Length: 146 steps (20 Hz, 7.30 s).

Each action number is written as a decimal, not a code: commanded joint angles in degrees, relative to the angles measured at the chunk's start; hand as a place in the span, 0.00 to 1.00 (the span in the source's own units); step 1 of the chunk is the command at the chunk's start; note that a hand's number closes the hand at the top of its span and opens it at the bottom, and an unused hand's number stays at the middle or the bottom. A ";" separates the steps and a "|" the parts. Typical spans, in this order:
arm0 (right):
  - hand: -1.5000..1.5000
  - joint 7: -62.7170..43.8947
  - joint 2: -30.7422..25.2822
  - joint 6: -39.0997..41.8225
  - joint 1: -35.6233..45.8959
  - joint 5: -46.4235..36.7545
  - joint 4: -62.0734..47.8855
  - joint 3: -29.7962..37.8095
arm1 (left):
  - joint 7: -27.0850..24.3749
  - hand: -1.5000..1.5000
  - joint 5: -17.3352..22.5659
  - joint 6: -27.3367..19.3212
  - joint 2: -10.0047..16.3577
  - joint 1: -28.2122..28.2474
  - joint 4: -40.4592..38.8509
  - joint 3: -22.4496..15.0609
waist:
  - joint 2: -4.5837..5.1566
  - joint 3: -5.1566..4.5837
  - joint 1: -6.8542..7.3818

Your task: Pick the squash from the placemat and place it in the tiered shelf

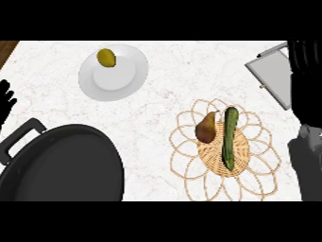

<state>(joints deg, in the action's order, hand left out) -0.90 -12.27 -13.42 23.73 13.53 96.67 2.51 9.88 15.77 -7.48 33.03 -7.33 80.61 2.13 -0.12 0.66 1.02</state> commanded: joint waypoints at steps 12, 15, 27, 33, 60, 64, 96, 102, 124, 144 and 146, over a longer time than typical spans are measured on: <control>0.00 -10.80 7.24 -42.17 -9.52 -43.73 -22.59 -7.32 | -4.90 0.50 -0.82 2.19 -5.82 7.68 0.81 -3.63 | 0.19 -1.07 0.39; 0.00 -20.61 11.92 -46.76 -8.54 -51.14 -24.66 -16.57 | -6.58 0.50 0.09 3.19 -7.06 7.13 -2.00 -2.94 | 0.02 -1.02 -0.11; 0.00 -54.36 12.24 -23.18 -2.22 -80.24 -36.34 -11.57 | -5.48 0.50 -0.81 2.55 -6.30 8.42 -0.84 -2.86 | -0.72 -1.42 -1.76; 0.00 -68.11 12.26 1.32 3.27 -78.28 -37.61 -17.61 | -5.34 0.50 -0.22 4.06 -4.86 7.17 -1.09 -2.02 | -0.64 -1.20 -0.34; 0.00 -76.02 11.82 29.78 0.76 -78.59 -23.66 -14.30 | -5.52 0.50 -2.64 2.71 -8.48 9.00 1.46 -1.63 | -0.06 -0.69 -1.25; 0.00 -76.66 12.21 29.77 2.13 -78.85 -23.12 -13.10 | -5.98 0.50 -2.34 4.14 -8.99 10.79 1.63 -1.52 | -0.02 -0.69 -0.73; 1.00 -54.74 4.94 17.09 20.76 -83.04 -40.60 4.51 | -3.01 0.50 -4.58 8.07 -9.94 4.55 0.51 1.23 | 1.32 -0.55 1.61; 1.00 -58.02 5.43 11.94 32.55 -85.46 -49.12 6.12 | -5.11 0.50 -6.04 7.77 -10.27 6.65 -0.09 1.93 | 0.56 -0.65 0.77; 1.00 -67.76 3.41 17.61 44.96 -92.01 -23.00 9.72 | -3.19 0.50 -6.28 7.83 -10.92 7.64 0.53 3.90 | -0.02 -0.69 -0.88; 1.00 -59.76 -12.43 18.75 53.90 -99.70 -46.72 17.46 | -4.44 0.50 -7.98 7.73 -12.96 6.96 1.26 3.17 | 0.49 -0.68 0.12; 1.00 -59.42 -13.43 20.83 54.83 -100.45 -48.12 16.81 | -1.09 0.50 -7.67 7.29 -13.09 5.67 2.93 2.86 | 0.36 -0.67 -0.05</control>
<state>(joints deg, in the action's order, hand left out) -58.91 -22.86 8.00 77.76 -85.89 53.26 18.74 5.93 8.06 0.47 21.22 -0.49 81.89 5.80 0.06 0.23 0.90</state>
